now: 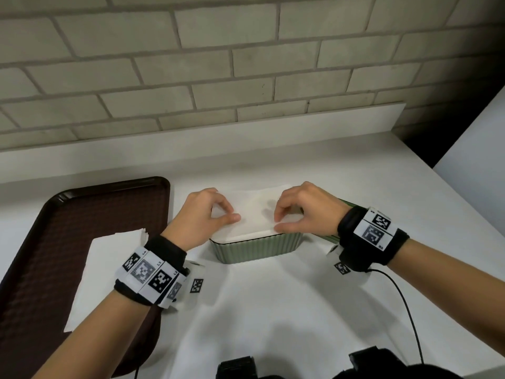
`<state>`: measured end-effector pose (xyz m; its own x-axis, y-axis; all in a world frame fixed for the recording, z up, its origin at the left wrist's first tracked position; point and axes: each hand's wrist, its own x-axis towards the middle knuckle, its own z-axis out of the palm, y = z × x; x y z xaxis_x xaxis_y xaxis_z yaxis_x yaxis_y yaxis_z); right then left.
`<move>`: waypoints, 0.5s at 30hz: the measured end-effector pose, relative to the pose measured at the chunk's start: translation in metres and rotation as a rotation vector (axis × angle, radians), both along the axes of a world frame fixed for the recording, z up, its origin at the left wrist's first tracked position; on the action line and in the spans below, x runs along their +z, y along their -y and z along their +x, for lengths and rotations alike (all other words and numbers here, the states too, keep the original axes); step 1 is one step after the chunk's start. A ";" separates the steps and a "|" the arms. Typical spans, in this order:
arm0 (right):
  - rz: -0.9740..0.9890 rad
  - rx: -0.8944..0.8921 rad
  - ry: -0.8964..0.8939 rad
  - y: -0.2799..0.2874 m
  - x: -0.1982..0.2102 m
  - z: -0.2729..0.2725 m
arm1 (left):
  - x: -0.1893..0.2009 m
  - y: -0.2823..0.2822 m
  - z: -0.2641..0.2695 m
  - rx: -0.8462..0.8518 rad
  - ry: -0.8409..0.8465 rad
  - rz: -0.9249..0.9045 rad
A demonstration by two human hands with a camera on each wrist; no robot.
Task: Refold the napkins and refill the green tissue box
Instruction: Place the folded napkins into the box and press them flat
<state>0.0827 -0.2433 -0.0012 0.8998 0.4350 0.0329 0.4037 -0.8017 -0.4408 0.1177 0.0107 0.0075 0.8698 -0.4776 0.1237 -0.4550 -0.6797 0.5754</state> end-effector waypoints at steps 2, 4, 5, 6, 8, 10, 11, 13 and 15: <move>-0.022 0.021 0.029 0.003 0.003 -0.005 | -0.002 -0.001 0.001 -0.013 -0.006 0.038; -0.136 0.046 0.074 0.005 0.002 -0.010 | -0.005 -0.001 0.000 -0.004 -0.026 0.055; -0.196 0.057 0.072 0.005 0.000 -0.014 | -0.005 -0.001 0.000 0.004 -0.033 0.059; -0.219 0.066 0.048 0.006 -0.001 -0.019 | -0.006 0.000 -0.001 0.011 -0.039 0.061; -0.101 0.037 0.002 0.011 0.003 -0.024 | -0.008 0.000 -0.002 0.016 -0.049 0.060; 0.149 -0.090 0.097 0.024 0.011 -0.019 | -0.010 0.000 -0.001 0.019 -0.050 0.056; 0.217 -0.180 0.173 0.035 0.014 -0.015 | -0.010 0.000 -0.001 0.020 -0.048 0.047; 0.130 -0.330 0.201 0.064 0.012 -0.003 | -0.012 -0.001 0.000 0.027 -0.064 -0.004; -0.190 -0.424 -0.007 0.088 -0.001 0.004 | -0.016 -0.004 0.000 0.036 -0.077 -0.094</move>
